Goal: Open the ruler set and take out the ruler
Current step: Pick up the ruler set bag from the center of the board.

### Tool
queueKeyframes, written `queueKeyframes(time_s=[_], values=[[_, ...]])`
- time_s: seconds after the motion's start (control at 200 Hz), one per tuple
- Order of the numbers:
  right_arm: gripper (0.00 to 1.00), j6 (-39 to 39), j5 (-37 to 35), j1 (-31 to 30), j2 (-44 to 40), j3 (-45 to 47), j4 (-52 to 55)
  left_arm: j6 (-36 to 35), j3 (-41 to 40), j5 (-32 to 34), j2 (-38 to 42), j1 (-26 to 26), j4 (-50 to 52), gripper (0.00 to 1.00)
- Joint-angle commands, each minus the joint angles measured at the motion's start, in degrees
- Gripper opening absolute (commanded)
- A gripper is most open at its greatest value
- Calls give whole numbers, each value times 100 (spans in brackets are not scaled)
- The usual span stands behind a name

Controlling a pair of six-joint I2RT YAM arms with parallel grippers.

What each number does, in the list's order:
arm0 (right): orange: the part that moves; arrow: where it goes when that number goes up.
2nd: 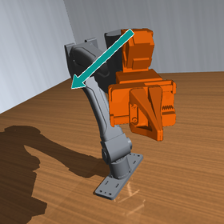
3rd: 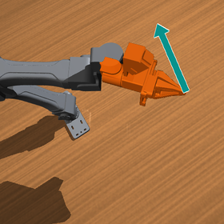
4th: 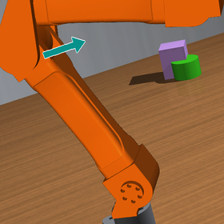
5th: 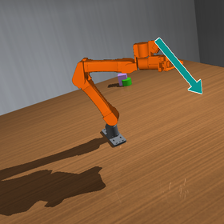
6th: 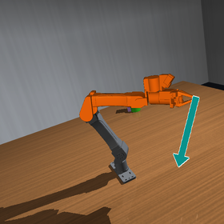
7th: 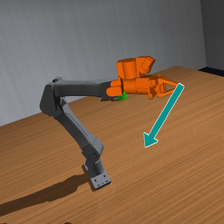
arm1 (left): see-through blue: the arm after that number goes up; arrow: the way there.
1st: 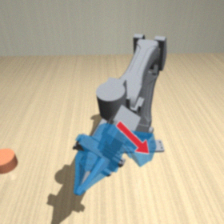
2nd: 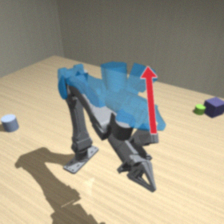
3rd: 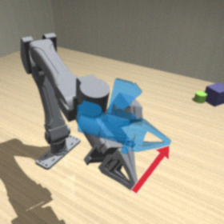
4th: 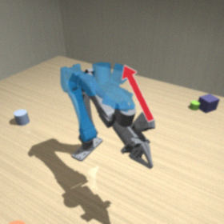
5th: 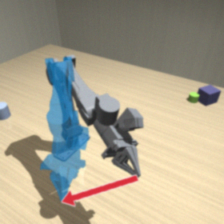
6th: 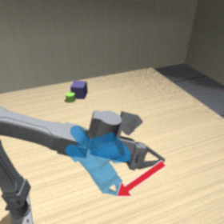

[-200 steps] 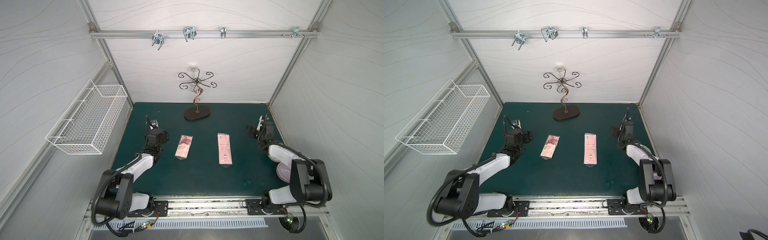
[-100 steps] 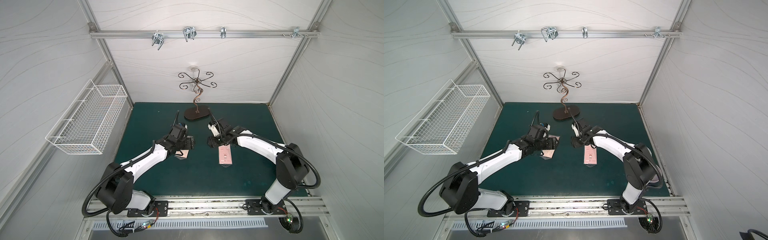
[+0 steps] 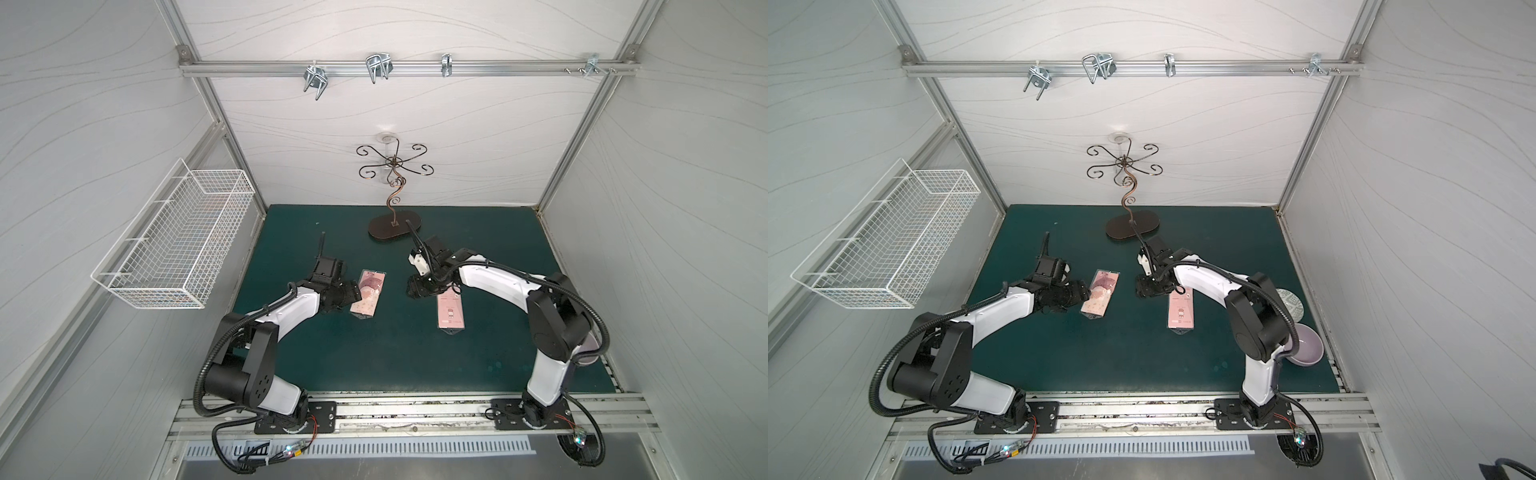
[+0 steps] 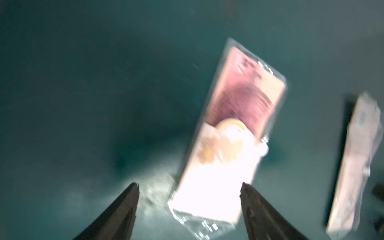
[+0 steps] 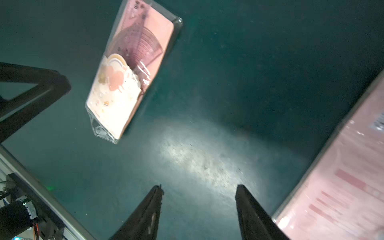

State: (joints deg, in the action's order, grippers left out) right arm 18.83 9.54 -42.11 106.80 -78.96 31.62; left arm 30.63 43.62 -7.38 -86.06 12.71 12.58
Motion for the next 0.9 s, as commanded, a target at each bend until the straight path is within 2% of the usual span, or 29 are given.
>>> queueKeyframes(time_s=[0.0,0.125,0.245,0.34,0.47,0.6,0.72,0.895], values=[[62,186,90,-222,331,-638,203,124,125,-306,-396,-137,-669,80],[69,364,-324,-406,1017,-1493,572,92,221,-551,-895,-137,-960,79],[71,537,-622,-500,1589,-2287,885,164,212,-973,-1279,-82,-1325,72],[73,638,-813,-544,1919,-2761,1032,58,254,-841,-1420,18,-1111,67],[77,817,-1020,-579,2339,-3254,1356,-22,137,-559,-1361,219,-859,66],[78,874,-1092,-649,2699,-3547,1365,10,-120,-651,-1344,344,-993,48],[78,907,-960,-664,3067,-3927,1434,115,-397,-711,-1326,346,-1205,26],[78,900,-979,-737,3465,-4415,1764,298,-668,-862,-1209,359,-1436,24]])
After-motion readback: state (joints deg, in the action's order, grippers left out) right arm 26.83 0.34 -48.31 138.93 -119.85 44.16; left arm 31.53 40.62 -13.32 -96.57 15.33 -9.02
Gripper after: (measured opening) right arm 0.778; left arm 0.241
